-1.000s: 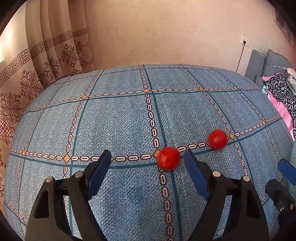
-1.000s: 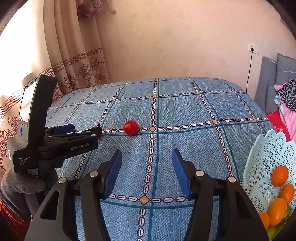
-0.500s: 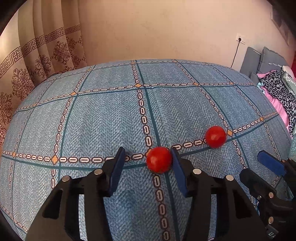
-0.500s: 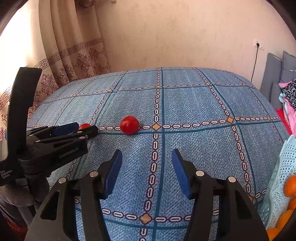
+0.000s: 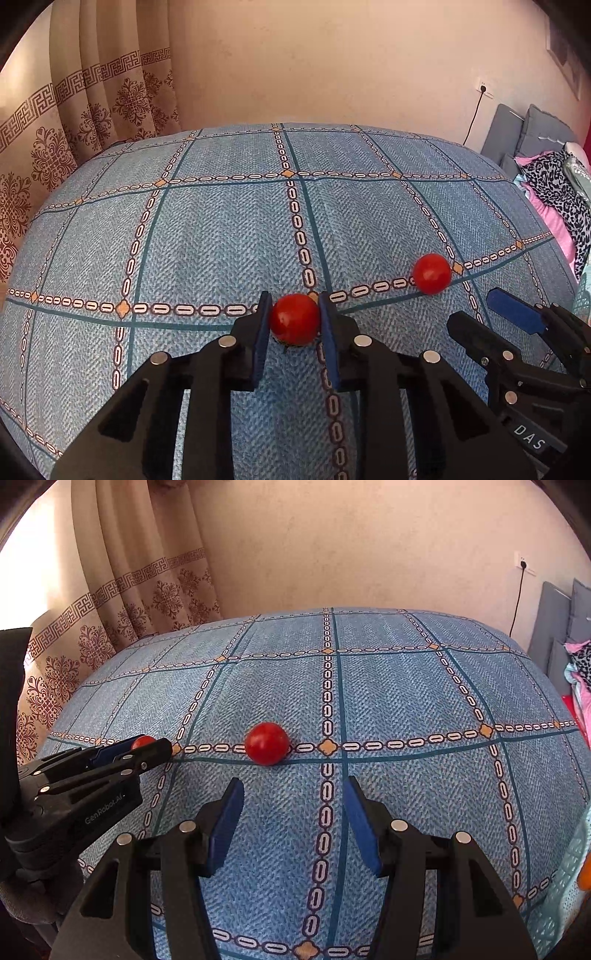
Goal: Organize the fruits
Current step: 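Close the left tool on one cherry tomato while the right tool closes on the other, then carry the cherry tomatoes in both tools over the basket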
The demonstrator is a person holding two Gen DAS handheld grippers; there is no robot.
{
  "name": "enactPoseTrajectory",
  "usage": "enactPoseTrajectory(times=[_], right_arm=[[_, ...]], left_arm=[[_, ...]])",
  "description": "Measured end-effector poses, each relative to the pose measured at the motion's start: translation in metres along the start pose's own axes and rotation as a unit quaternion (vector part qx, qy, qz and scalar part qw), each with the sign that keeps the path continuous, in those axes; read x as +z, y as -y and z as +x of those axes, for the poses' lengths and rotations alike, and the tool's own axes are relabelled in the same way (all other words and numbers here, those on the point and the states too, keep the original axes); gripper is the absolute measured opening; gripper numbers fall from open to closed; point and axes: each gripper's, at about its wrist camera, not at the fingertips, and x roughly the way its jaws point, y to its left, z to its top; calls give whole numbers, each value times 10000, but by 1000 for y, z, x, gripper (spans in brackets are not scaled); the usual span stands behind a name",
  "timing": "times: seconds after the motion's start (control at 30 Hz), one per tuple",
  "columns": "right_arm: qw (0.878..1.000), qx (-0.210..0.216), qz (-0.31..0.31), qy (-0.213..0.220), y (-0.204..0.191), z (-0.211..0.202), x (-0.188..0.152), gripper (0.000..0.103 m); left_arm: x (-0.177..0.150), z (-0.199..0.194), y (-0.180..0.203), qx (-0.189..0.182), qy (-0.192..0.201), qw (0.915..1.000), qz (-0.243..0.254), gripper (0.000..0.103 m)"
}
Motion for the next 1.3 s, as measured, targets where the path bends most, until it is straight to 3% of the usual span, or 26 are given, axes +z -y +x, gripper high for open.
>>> enactPoseTrajectory(times=[0.27,0.7,0.87,1.3], right_arm=[[9999,68,-6,-87,-11,19,16,56],[9998,-30,-40,-167,-16,38,28,41],[9998,20,-131,-163,-19,36,25,30],[9999,127,71,-48,-12,8,10,29]], left_arm=[[6,-9,-15,31,103,9996,-278,26],[8,-10,-20,62,103,9993,-346,26],[7,-12,-15,30,118,9995,-298,26],[9,-22,-6,-97,228,9995,-220,26]])
